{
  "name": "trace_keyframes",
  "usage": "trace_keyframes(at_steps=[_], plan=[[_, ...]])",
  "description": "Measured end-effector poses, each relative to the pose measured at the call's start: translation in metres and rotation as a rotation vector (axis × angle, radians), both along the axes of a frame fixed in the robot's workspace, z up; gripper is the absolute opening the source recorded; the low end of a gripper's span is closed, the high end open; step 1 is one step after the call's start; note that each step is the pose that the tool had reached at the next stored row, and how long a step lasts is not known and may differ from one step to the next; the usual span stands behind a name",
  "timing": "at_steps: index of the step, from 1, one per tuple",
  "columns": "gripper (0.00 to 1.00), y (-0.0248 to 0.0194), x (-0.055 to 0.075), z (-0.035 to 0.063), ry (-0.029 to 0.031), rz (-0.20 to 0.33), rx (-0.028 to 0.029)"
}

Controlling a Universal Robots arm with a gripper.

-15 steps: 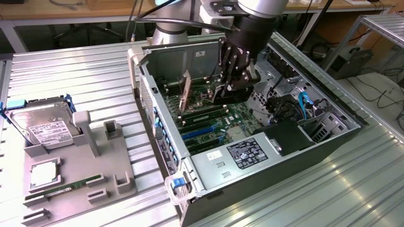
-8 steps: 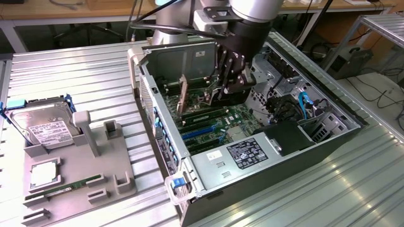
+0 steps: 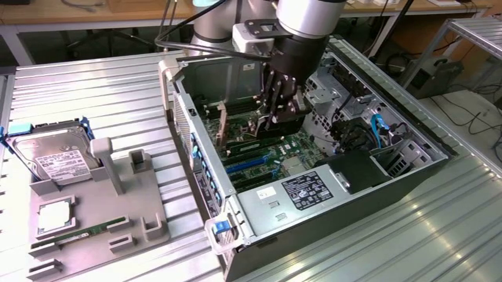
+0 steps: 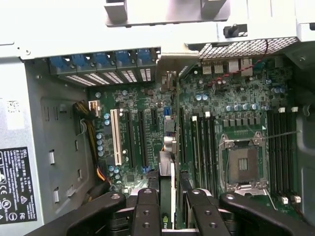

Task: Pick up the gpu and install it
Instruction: 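Insert the gpu into the slot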

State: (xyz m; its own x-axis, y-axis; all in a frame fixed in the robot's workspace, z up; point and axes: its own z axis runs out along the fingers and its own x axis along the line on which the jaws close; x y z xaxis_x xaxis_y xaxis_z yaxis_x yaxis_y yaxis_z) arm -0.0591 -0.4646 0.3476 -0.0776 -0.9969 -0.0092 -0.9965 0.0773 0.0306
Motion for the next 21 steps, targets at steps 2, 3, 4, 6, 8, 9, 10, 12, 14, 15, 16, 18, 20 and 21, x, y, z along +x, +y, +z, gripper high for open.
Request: trace_keyframes(at_steps=[2, 3, 4, 6, 8, 9, 10, 12, 14, 15, 16, 18, 20, 21], plan=[[0.26, 0.0000, -0.002, -0.0033, -0.0006, 0.006, 0.0000], [0.26, 0.0000, -0.003, -0.0046, -0.0009, 0.008, 0.0000], [0.26, 0.0000, -0.004, -0.0067, -0.0014, 0.012, 0.0000], [0.26, 0.0000, -0.005, -0.0096, -0.0026, 0.019, -0.0001], [0.26, 0.0000, -0.007, -0.0150, -0.0065, 0.035, 0.0000], [0.26, 0.0003, -0.008, -0.0179, -0.0078, 0.042, 0.0000], [0.26, 0.0017, -0.008, -0.0206, -0.0094, 0.048, -0.0003], [0.26, 0.0044, -0.008, -0.0242, -0.0116, 0.052, -0.0002], [0.26, 0.0060, -0.008, -0.0277, -0.0131, 0.053, 0.0000], [0.26, 0.0067, -0.009, -0.0298, -0.0135, 0.053, 0.0000], [0.26, 0.0071, -0.009, -0.0316, -0.0136, 0.053, -0.0002], [0.26, 0.0076, -0.010, -0.0350, -0.0137, 0.054, -0.0003], [0.26, 0.0078, -0.012, -0.0384, -0.0138, 0.054, -0.0003], [0.26, 0.0079, -0.012, -0.0392, -0.0138, 0.055, -0.0003]])
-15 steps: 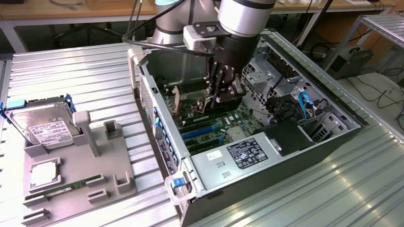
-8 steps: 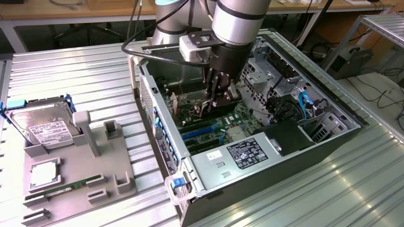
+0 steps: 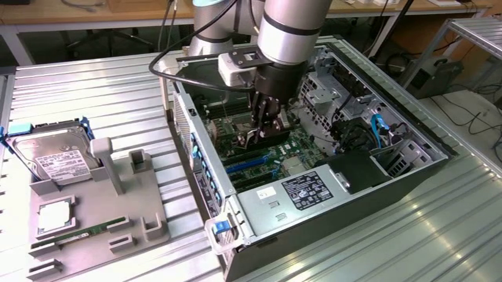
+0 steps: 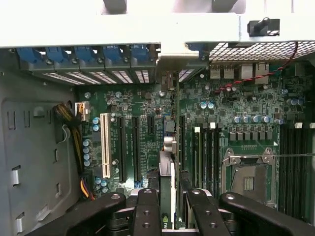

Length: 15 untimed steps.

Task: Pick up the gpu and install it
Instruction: 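Insert the gpu into the slot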

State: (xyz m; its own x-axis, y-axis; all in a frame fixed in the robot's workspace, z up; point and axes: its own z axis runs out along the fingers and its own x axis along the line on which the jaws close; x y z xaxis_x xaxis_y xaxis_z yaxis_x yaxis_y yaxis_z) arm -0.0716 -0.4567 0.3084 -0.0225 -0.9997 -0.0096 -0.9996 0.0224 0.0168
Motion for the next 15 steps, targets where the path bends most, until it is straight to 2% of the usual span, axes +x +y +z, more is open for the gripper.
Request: trace_keyframes(at_steps=[6, 11, 13, 15], plan=[[0.26, 0.0003, -0.0006, -0.0013, 0.0000, 0.001, -0.0010], [0.26, 0.0013, -0.0006, -0.0078, 0.0005, 0.001, -0.0013], [0.26, 0.0013, -0.0006, -0.0087, 0.0037, 0.005, -0.0017], [0.26, 0.0013, -0.0006, -0.0089, 0.0111, 0.016, -0.0014]])
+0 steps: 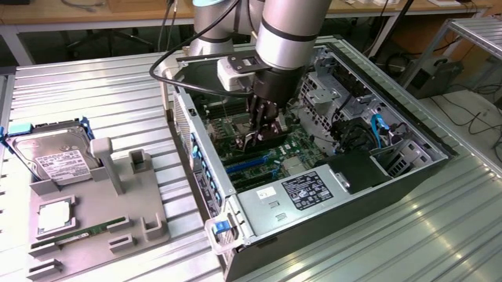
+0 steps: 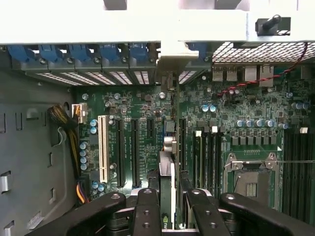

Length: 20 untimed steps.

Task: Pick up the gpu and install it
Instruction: 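Insert the gpu into the slot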

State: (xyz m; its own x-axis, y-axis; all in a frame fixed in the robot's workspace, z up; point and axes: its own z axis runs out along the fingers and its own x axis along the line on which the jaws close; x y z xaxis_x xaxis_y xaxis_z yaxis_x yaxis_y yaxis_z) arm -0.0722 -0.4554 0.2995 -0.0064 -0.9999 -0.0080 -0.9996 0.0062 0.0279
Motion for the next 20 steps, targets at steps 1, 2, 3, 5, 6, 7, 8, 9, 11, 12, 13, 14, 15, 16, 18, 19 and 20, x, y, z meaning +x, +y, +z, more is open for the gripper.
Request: trace_keyframes(at_steps=[1, 2, 3, 5, 6, 7, 8, 9, 11, 12, 13, 14, 15, 16, 18, 19, 20], plan=[[0.26, 0.0000, 0.000, 0.0000, 0.0045, 0.004, 0.0000], [0.26, 0.0000, 0.000, -0.0001, 0.0074, 0.007, 0.0001], [0.26, 0.0000, 0.000, -0.0004, 0.0102, 0.010, 0.0002], [0.26, 0.0000, 0.000, -0.0017, 0.0113, 0.017, 0.0001], [0.26, 0.0000, 0.000, -0.0027, 0.0115, 0.020, -0.0001], [0.26, 0.0000, 0.000, -0.0042, 0.0115, 0.023, -0.0001], [0.26, 0.0000, 0.000, -0.0057, 0.0115, 0.025, 0.0000], [0.26, 0.0000, 0.000, -0.0090, 0.0116, 0.030, -0.0002], [0.26, 0.0000, 0.000, -0.0132, 0.0114, 0.034, 0.0004], [0.26, 0.0000, 0.000, -0.0150, 0.0114, 0.036, 0.0005], [0.26, 0.0000, 0.000, -0.0167, 0.0115, 0.037, 0.0006], [0.26, 0.0000, 0.000, -0.0184, 0.0115, 0.039, 0.0006], [0.26, 0.0000, 0.000, -0.0201, 0.0115, 0.041, 0.0007], [0.26, 0.0000, 0.000, -0.0218, 0.0116, 0.043, 0.0006], [0.26, 0.0000, 0.000, -0.0245, 0.0115, 0.045, 0.0006], [0.26, 0.0000, 0.000, -0.0259, 0.0115, 0.047, 0.0006], [0.26, 0.0000, 0.000, -0.0272, 0.0115, 0.048, 0.0006]])
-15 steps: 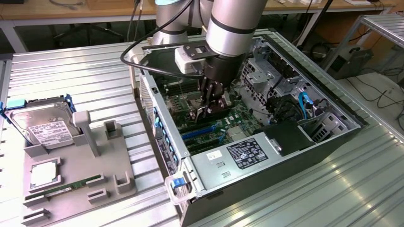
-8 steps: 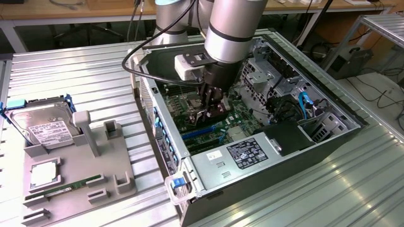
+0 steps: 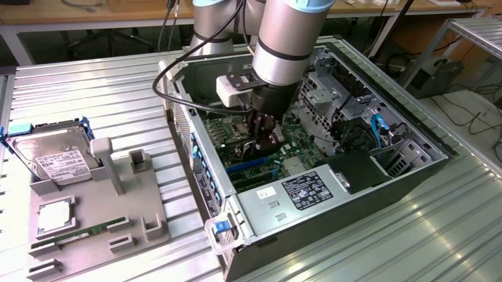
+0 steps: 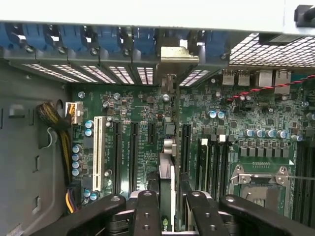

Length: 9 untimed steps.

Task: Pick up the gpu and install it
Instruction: 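Insert the gpu into the slot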

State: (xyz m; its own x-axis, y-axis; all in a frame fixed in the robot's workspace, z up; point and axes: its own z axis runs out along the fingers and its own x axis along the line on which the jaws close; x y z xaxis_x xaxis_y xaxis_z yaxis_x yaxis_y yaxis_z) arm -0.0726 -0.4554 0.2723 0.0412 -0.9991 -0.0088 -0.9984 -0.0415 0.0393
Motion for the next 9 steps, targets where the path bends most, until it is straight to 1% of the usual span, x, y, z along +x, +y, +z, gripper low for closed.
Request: trace_keyframes(at_steps=[9], plan=[[0.26, 0.0001, -0.0001, -0.0074, 0.0009, 0.013, 0.0000]])
